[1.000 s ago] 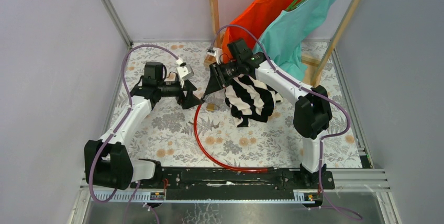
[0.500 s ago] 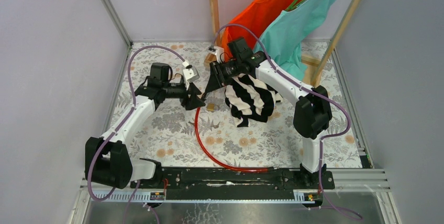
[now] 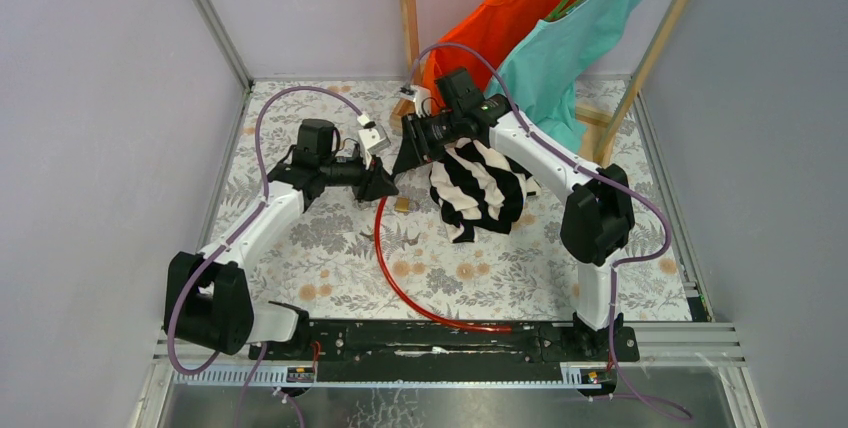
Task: Lock with the key
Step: Pick up the lock from the center of the board.
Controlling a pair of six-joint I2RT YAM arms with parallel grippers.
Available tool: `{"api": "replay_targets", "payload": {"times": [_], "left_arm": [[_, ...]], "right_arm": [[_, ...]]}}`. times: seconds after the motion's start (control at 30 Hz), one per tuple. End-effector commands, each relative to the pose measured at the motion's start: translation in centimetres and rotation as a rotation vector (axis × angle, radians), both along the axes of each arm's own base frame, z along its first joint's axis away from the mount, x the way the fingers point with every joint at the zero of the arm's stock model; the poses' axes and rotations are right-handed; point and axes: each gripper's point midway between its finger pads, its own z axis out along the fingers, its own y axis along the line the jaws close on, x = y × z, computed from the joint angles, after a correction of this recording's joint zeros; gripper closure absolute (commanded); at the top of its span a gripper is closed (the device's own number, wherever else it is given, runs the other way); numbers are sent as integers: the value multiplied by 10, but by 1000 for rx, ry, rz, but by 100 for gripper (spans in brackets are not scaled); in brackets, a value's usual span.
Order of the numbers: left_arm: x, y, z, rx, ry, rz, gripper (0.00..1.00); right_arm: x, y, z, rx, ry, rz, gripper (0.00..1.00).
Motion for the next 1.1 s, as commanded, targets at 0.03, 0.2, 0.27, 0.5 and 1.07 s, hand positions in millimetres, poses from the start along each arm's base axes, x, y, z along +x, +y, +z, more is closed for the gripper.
{"api": "replay_targets", "payload": {"times": [0.03,0.2,0.27,0.5,1.07], "left_arm": [[-14,-12,21,-61,-57,-117,100],[-26,-6,37,-142,8,-205,100],[-25,0,47,-197,31,-219,100],[-28,2,57,-250,73,-261,100],[-35,0,51,-276,134,-296,92]], "right_arm": [[-6,-5,49,92,-223,113,50],[-11,-21,55,87,-450,230,35],[-15,-27,54,84,-512,272,30],[-36,-31,54,149,-572,464,20],[-35,-10,47,209,-575,627,16]]}}
